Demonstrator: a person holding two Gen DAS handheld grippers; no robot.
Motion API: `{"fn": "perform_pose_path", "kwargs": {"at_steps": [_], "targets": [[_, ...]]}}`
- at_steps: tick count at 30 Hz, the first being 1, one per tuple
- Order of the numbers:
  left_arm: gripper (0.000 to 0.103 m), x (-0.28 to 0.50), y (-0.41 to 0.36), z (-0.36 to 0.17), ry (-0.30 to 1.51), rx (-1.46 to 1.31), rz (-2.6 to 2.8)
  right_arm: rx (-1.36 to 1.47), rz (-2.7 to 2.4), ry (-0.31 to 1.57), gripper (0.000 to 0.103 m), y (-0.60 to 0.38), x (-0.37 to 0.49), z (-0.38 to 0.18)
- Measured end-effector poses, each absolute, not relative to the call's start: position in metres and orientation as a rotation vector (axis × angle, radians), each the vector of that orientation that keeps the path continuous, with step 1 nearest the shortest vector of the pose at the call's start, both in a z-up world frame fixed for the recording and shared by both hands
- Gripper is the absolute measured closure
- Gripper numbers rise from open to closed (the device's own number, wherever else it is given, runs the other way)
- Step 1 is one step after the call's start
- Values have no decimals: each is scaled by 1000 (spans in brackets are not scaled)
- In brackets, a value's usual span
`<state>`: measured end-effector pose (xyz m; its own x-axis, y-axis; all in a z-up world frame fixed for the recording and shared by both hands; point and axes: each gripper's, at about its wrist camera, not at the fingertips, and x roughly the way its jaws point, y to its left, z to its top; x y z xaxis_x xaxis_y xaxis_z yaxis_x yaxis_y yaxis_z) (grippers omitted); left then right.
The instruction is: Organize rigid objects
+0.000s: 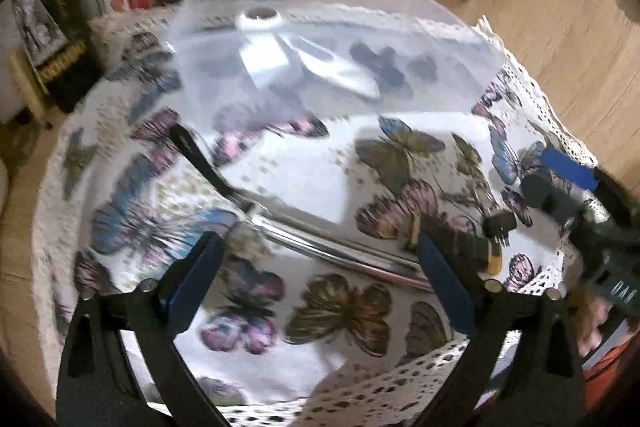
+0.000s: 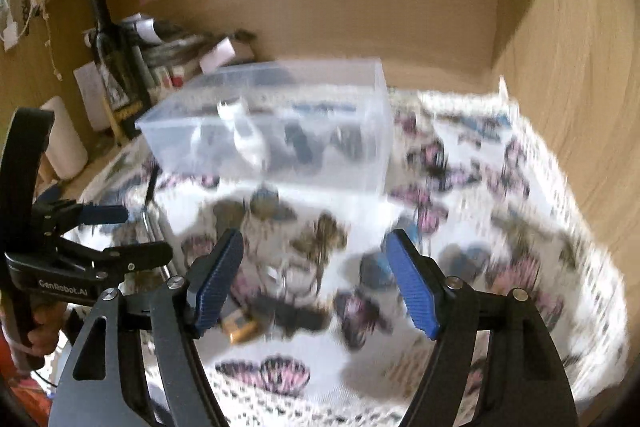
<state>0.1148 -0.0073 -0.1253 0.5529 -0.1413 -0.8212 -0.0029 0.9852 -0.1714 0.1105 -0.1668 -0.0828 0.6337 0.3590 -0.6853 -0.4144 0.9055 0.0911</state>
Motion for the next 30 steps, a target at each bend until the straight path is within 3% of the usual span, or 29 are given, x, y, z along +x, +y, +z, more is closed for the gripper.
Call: {"fn": "perform_pose_path", "kwargs": {"at_steps": [1, 7, 9, 11, 13, 17, 19, 28, 30], "targets": [[13, 115, -9, -127, 986, -160, -81, -73, 443, 784, 32, -166, 109, -88], [40, 108, -11, -126, 943, -113, -51, -64, 445, 840, 44, -164, 102, -111], [56, 101, -10, -126, 929, -80, -40, -62, 443, 842, 48, -164, 101, -113], [64, 98, -6, -127, 922, -55, -40, -67, 432, 839, 51, -164, 99, -114], [68, 93, -4, -127, 914, -43, -45, -89, 420, 835, 57, -160, 97, -114], [88, 86, 0, -127, 897, -20, -52, -127, 402, 826, 75, -157, 92, -114], [88, 85, -1, -127, 894, -19, -58, -117, 393, 828, 86, -161, 94, -114], [88, 79, 4, -124, 893, 8, -56, -74, 409, 831, 85, -171, 86, -109], [80, 75, 4, -125, 896, 19, -56, -96, 406, 832, 81, -169, 82, -111]]}}
